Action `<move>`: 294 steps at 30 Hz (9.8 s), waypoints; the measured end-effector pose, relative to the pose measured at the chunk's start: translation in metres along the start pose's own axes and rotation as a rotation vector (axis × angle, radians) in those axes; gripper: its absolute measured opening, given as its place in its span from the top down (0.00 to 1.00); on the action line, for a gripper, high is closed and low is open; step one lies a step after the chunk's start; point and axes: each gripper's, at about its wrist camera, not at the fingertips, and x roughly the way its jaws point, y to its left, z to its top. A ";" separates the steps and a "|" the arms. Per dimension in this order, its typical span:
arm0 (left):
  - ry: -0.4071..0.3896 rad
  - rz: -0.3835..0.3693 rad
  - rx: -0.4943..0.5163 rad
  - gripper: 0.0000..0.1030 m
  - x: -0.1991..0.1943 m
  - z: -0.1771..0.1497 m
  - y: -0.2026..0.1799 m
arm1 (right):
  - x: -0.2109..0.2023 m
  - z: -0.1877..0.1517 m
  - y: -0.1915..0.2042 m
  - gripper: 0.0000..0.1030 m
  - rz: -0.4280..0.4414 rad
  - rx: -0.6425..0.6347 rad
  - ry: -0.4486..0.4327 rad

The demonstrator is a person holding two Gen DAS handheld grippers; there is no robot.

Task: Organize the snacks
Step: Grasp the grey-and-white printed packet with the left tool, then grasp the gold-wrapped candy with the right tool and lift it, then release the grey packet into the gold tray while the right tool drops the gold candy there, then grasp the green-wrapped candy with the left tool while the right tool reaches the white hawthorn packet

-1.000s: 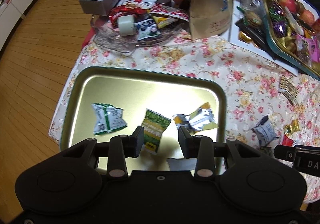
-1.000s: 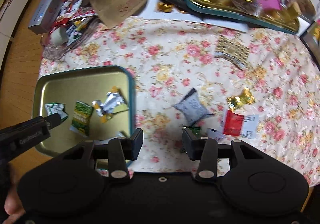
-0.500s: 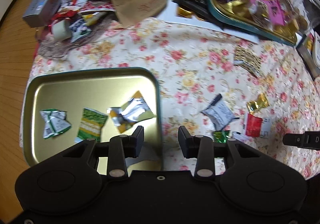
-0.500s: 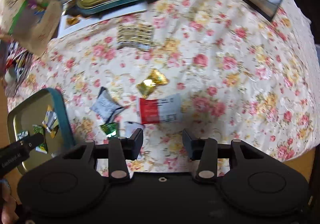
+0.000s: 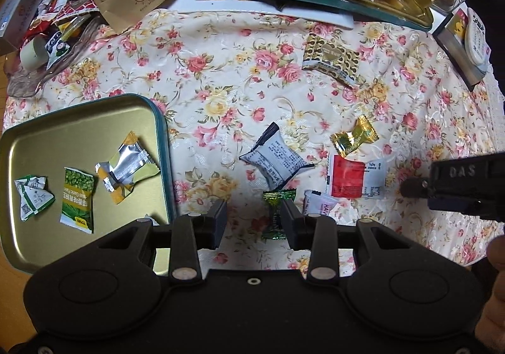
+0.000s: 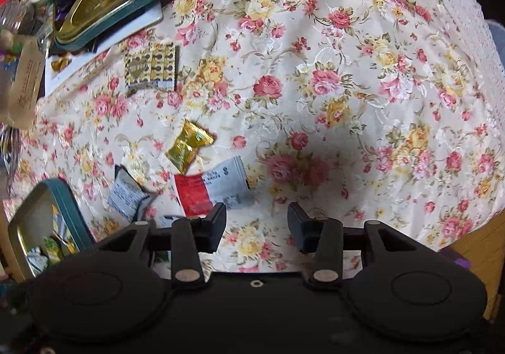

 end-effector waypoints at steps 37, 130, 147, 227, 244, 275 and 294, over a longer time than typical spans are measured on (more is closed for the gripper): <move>-0.043 0.005 -0.151 0.54 -0.014 -0.006 0.063 | 0.058 0.011 0.068 0.99 0.016 0.079 -0.034; -0.140 0.134 -0.258 0.60 -0.048 -0.009 0.082 | -0.075 -0.057 0.116 0.73 0.137 -0.254 -0.210; -0.093 0.240 -0.443 0.60 -0.051 -0.032 0.165 | -0.088 -0.092 0.136 0.73 0.116 -0.404 -0.238; -0.053 0.051 -0.190 0.59 -0.026 -0.016 0.120 | -0.042 -0.067 0.138 0.63 0.140 -0.356 -0.057; 0.015 -0.022 0.013 0.59 0.016 -0.016 0.015 | -0.035 -0.034 0.037 0.63 0.098 -0.161 -0.034; 0.056 0.058 -0.011 0.59 0.079 -0.024 -0.030 | -0.048 -0.037 0.004 0.63 0.141 -0.122 -0.034; -0.061 0.056 -0.175 0.76 0.035 -0.006 0.016 | -0.018 -0.037 0.018 0.63 0.099 -0.093 0.018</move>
